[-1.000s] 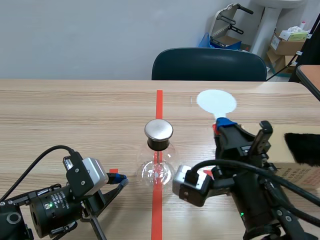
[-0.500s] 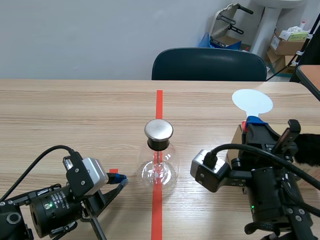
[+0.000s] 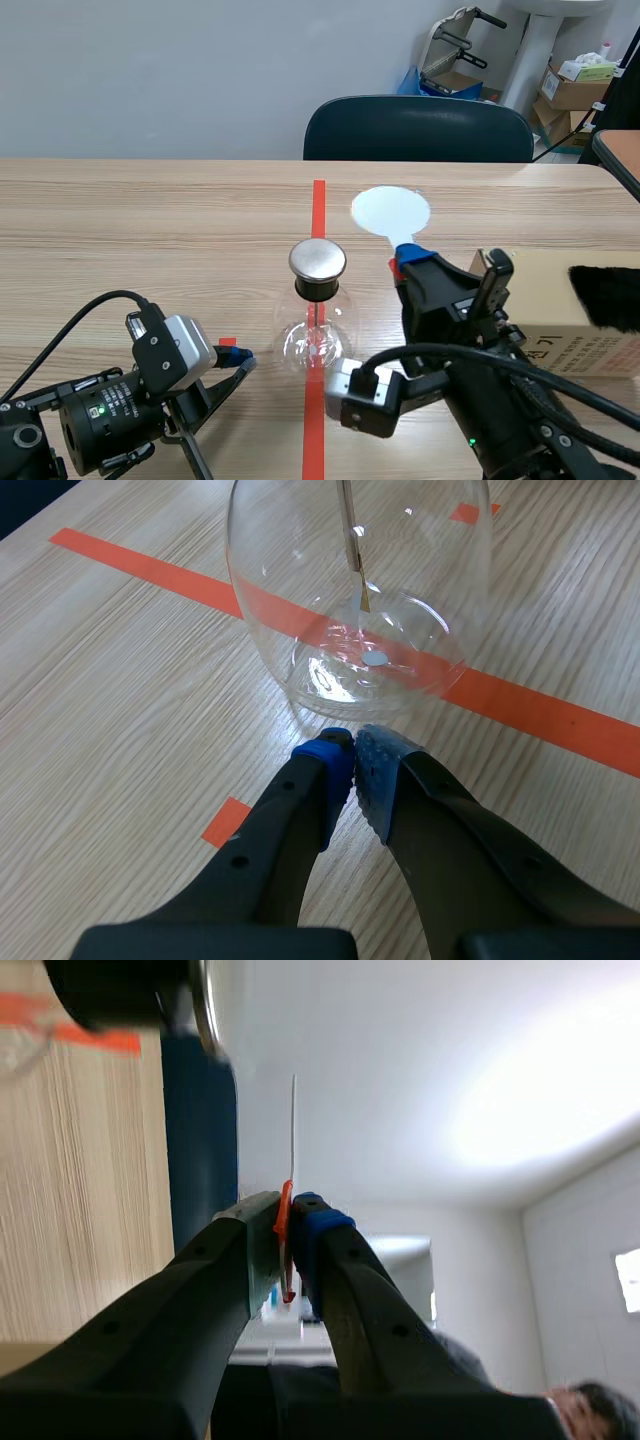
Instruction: Do the electroscope experiment
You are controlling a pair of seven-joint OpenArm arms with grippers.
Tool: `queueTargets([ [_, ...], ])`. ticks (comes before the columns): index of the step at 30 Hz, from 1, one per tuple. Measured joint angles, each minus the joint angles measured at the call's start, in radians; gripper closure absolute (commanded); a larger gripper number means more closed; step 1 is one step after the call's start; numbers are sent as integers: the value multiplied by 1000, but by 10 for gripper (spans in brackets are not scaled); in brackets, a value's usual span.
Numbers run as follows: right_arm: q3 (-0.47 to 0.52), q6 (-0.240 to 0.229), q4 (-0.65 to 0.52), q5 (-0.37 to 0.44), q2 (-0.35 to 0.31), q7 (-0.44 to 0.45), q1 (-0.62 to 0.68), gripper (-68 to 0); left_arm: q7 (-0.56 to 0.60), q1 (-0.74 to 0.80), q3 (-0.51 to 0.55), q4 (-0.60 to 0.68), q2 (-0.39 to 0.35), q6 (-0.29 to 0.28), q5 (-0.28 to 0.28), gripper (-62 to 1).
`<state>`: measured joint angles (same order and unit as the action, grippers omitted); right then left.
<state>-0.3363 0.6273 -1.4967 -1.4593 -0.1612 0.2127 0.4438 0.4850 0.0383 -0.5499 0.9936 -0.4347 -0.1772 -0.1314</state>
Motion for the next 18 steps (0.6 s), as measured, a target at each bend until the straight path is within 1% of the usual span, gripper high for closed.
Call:
queueTargets([
  [4,0,0,0,0,0,115,0,-17,0,0,0,0,0,0,0,-56],
  [8,0,0,0,0,0,205,0,-17,0,0,0,0,0,0,0,-56],
  [12,0,0,0,0,0,255,0,-17,0,0,0,0,0,0,0,-56],
  [18,0,0,0,0,0,274,0,-18,0,0,0,0,0,0,0,-56],
])
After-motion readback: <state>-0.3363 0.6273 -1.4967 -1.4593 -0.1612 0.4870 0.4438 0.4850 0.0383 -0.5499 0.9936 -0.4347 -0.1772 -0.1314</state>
